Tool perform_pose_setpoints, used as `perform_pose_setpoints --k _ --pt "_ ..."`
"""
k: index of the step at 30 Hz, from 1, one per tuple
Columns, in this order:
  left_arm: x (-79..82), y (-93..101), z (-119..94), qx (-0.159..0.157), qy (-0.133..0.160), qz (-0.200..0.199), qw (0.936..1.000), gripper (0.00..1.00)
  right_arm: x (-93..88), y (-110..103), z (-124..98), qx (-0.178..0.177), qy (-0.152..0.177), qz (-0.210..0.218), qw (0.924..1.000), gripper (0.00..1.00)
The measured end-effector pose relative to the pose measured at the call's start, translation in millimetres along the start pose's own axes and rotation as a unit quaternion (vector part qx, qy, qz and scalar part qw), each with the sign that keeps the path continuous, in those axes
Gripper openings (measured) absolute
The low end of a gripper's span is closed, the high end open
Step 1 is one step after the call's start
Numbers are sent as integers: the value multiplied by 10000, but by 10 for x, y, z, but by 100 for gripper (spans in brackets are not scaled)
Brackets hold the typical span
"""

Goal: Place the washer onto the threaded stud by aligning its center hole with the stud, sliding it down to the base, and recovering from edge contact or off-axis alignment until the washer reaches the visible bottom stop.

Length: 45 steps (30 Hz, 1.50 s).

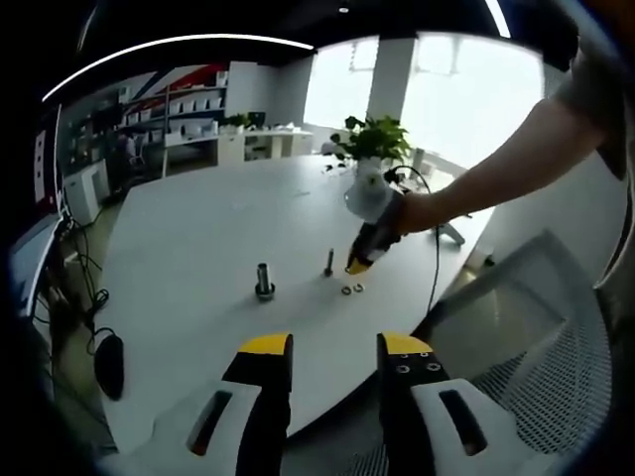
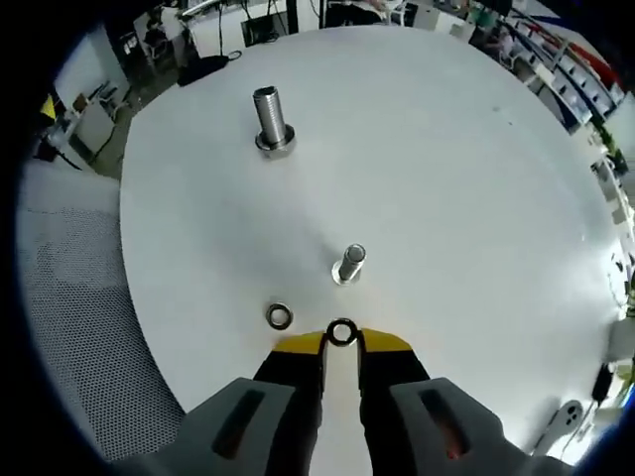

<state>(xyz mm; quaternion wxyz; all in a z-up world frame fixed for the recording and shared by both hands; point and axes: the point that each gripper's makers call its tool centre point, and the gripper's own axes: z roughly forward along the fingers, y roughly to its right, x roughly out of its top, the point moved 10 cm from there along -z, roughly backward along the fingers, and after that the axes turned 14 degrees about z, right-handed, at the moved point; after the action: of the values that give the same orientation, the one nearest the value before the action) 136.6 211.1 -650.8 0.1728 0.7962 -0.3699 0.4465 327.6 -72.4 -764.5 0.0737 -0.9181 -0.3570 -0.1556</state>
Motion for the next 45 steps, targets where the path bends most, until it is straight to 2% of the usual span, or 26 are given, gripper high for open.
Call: perform_pose_setpoints --k 6,9,16,21,23,36,45 --pt "2 2 -1 2 -8 21 10000 32 84 23 -119 -11 342 61 9994 14" --pt "1 2 -1 -2 0 12 10000 32 134 33 -183 -107 499 -109 9986 14" --pt "7 7 0 17 -21 101 9999 32 208 46 -284 -77 694 -148 9974 14" --pt "5 13 0 -8 -16 85 10000 32 240 -6 -327 18 833 -314 9960 14" --pt "5 13 -3 -2 -7 81 10000 32 263 -27 -315 84 904 -518 9945 14" --pt "9 12 -4 3 30 81 10000 32 374 -88 -267 29 818 -762 9937 14" --pt "5 6 -7 21 37 55 10000 31 352 -82 -168 30 654 -859 9942 14"
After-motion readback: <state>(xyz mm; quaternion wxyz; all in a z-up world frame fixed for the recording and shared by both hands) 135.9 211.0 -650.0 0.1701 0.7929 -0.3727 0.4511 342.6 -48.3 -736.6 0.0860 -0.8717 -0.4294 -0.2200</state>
